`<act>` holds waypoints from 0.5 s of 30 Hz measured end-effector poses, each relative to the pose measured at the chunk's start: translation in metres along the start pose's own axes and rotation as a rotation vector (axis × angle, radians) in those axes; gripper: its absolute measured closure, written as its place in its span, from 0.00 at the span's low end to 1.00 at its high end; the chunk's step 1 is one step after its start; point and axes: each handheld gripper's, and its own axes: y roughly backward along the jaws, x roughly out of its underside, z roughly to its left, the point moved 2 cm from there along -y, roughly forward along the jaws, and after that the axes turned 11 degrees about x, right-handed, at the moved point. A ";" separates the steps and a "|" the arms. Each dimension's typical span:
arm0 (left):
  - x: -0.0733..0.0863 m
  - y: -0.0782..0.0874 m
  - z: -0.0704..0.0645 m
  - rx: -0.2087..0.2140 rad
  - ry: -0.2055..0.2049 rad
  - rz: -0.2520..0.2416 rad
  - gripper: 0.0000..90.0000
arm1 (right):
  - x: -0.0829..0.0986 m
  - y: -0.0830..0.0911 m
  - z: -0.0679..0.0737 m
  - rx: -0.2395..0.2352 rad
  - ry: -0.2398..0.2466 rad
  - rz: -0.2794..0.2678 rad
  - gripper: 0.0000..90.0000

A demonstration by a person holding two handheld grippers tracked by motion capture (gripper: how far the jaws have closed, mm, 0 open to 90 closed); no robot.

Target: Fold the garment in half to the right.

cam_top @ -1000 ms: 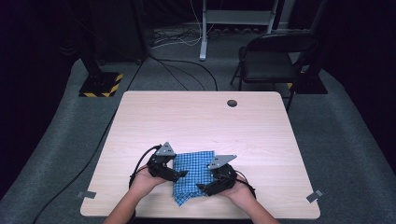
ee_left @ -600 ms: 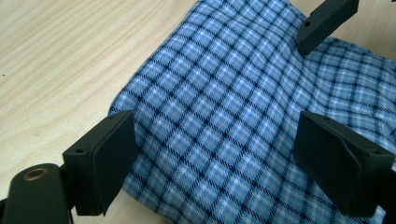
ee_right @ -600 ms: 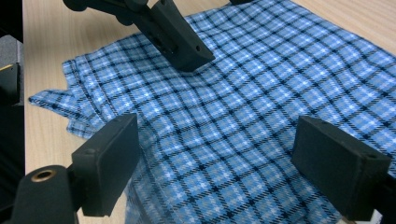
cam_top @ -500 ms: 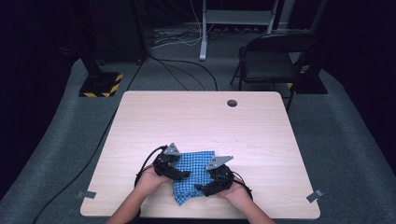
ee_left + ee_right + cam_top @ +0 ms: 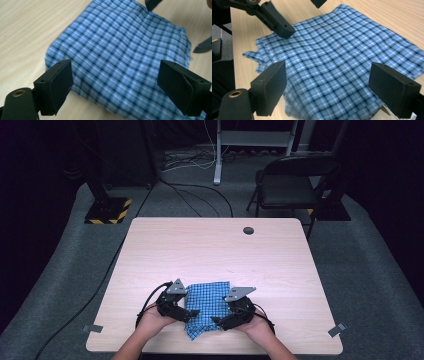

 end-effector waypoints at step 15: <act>0.006 -0.013 0.016 0.065 0.090 0.008 0.13 | 0.004 -0.024 0.008 0.011 0.000 0.026 0.16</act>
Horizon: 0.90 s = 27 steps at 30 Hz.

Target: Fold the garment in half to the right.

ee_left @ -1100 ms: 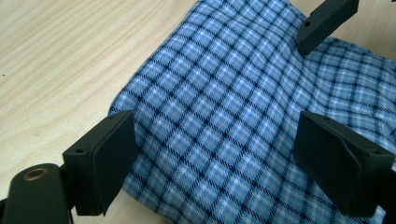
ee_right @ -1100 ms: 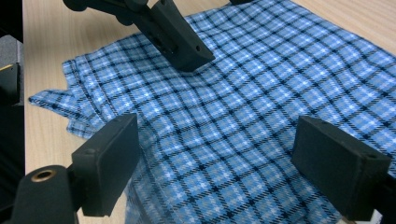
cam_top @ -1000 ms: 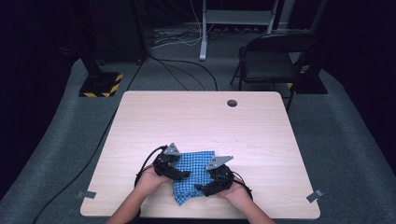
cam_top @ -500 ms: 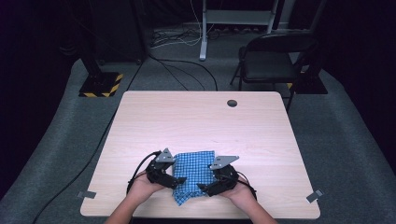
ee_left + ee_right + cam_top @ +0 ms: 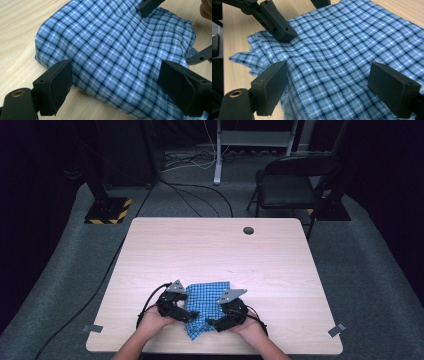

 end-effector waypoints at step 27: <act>-0.010 0.010 -0.025 -0.035 -0.103 -0.035 0.14 | -0.028 0.022 -0.035 0.077 -0.091 -0.059 0.16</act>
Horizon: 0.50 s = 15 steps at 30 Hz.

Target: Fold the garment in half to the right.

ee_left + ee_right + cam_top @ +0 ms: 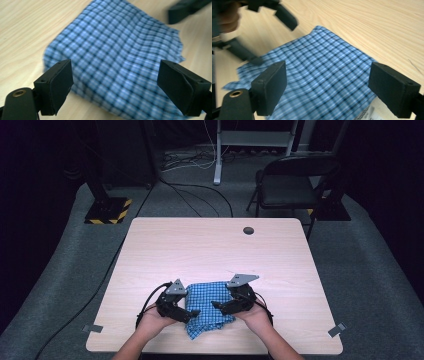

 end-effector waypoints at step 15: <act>0.009 -0.016 0.002 0.008 0.001 0.034 0.14 | 0.011 -0.034 -0.004 -0.017 0.000 0.100 0.17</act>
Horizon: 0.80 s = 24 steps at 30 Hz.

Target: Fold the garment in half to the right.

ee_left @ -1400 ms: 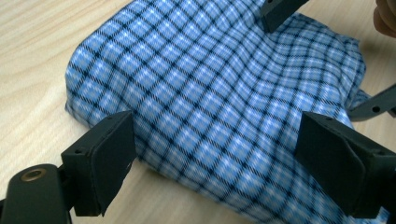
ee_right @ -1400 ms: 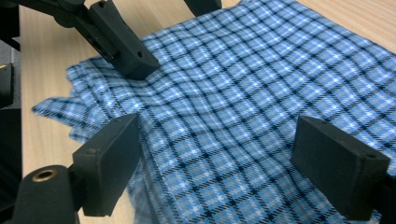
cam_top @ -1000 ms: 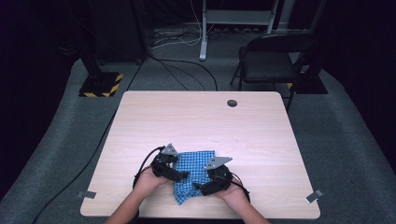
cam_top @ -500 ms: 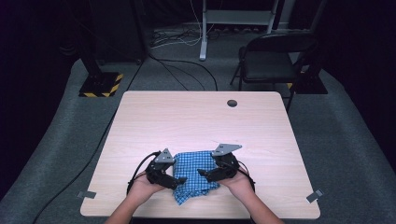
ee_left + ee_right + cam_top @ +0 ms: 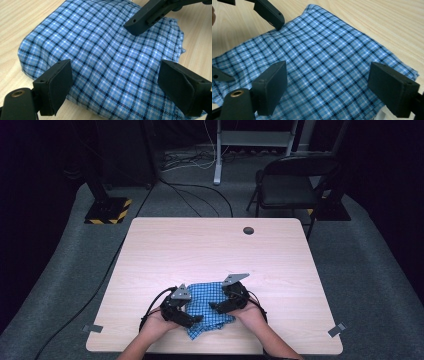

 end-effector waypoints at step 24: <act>0.012 0.017 0.013 -0.038 0.039 -0.019 0.14 | 0.005 0.024 -0.004 0.036 0.011 -0.032 0.16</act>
